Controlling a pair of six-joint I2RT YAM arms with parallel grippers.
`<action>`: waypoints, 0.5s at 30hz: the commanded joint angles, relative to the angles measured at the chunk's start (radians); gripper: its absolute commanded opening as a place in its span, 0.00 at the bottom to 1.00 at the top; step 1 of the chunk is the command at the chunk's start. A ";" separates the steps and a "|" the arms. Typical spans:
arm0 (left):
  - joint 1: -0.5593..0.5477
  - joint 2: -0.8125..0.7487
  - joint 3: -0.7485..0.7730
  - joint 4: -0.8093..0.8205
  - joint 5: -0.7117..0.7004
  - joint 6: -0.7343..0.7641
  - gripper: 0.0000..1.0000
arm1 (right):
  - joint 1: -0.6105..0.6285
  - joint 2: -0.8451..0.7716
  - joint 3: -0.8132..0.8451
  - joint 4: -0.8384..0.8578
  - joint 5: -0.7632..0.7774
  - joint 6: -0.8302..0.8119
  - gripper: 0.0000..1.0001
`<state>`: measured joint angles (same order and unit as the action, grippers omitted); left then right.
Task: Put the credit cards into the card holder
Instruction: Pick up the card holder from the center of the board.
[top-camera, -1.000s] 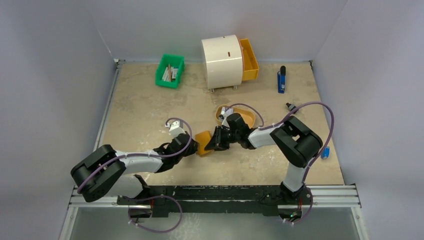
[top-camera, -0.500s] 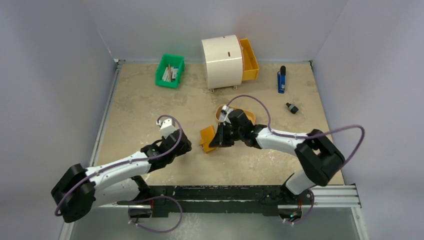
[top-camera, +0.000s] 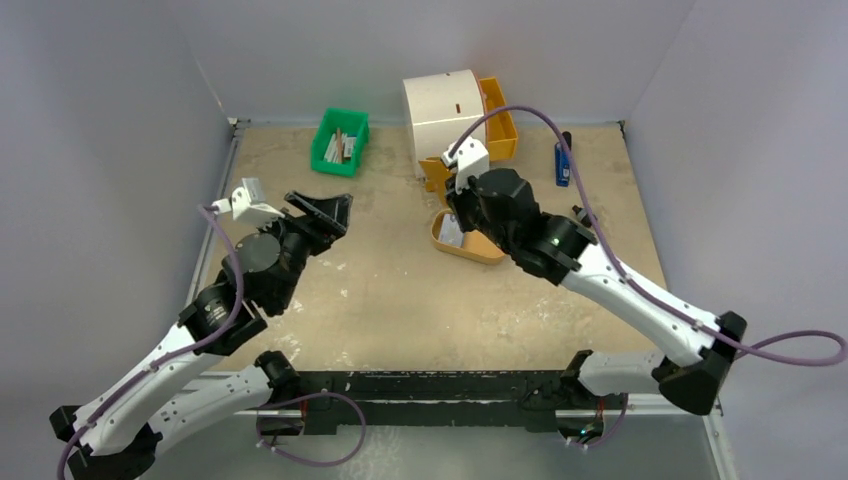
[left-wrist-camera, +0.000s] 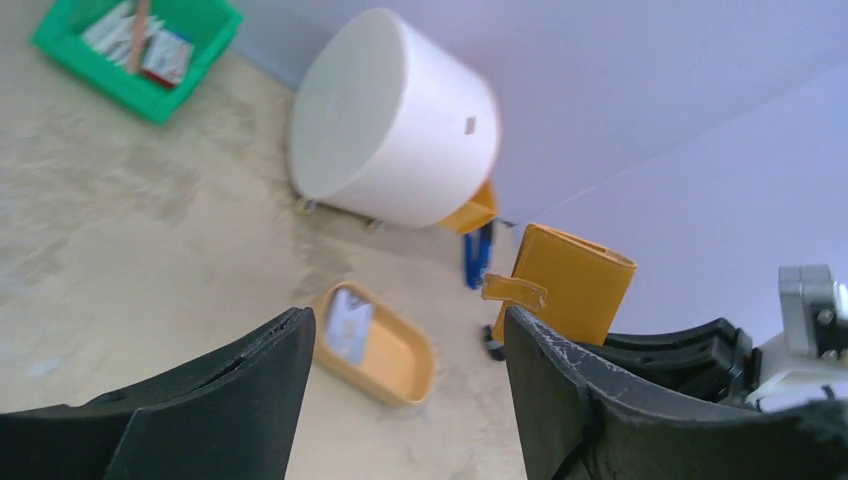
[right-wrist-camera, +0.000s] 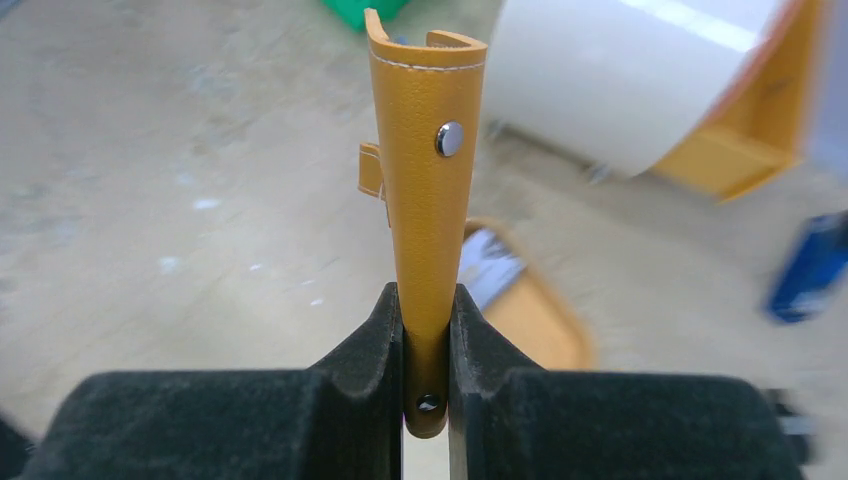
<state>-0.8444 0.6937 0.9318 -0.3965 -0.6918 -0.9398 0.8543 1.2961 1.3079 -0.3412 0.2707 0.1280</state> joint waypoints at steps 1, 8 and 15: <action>0.003 0.047 0.074 0.235 0.151 0.097 0.70 | 0.081 -0.116 -0.031 0.206 0.350 -0.524 0.00; 0.004 0.197 0.192 0.353 0.337 0.055 0.74 | 0.157 -0.229 -0.316 0.789 0.463 -1.137 0.00; 0.003 0.282 0.282 0.415 0.459 0.018 0.77 | 0.214 -0.237 -0.507 1.250 0.390 -1.625 0.00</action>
<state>-0.8444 0.9653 1.1183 -0.0818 -0.3450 -0.9012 1.0351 1.0763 0.8364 0.4858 0.6643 -1.1122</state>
